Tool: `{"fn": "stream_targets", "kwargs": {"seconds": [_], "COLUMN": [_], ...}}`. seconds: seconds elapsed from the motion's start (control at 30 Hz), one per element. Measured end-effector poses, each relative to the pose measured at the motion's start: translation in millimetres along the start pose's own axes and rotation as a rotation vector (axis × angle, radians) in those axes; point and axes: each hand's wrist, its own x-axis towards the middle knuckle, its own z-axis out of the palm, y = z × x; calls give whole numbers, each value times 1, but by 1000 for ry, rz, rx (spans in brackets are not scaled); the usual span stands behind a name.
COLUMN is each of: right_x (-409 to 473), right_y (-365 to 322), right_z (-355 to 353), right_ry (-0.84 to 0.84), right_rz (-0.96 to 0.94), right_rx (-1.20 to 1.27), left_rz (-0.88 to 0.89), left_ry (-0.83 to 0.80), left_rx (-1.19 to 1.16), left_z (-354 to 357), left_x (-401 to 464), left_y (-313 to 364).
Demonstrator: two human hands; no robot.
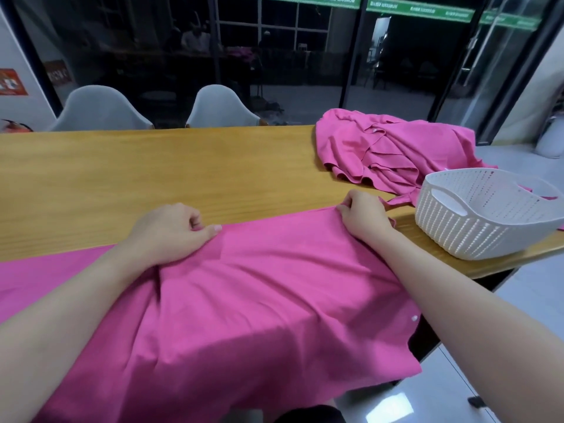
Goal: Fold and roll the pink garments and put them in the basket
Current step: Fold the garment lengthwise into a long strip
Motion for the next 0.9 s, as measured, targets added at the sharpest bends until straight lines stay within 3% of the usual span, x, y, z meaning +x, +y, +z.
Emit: {"fn": "stream_targets", "kwargs": {"seconds": [0.23,0.37,0.43,0.57,0.73,0.9], "right_x": [-1,0,1,2,0,1], "right_y": [1,3,3,2,2,4], "right_z": [10,12,13,12,12,11], "right_ry": [67,68,67,64,65,74], "right_rz": [6,1,1,1,6,31], "right_rx": [24,28,23,10,24,41], "left_rz": [-124,-136,-130,-44,37,224], "left_ry": [-190,-325,-366,-236,-58,74], "left_rx": [-821,-1034,-963,-405,-149,169], "left_z": [-26,-35,-39,-38,-32,-8], "left_x": [-8,-15,-20,-23,-12,-15], "left_y": [-10,-20,-24,-31,-50,-67]}}
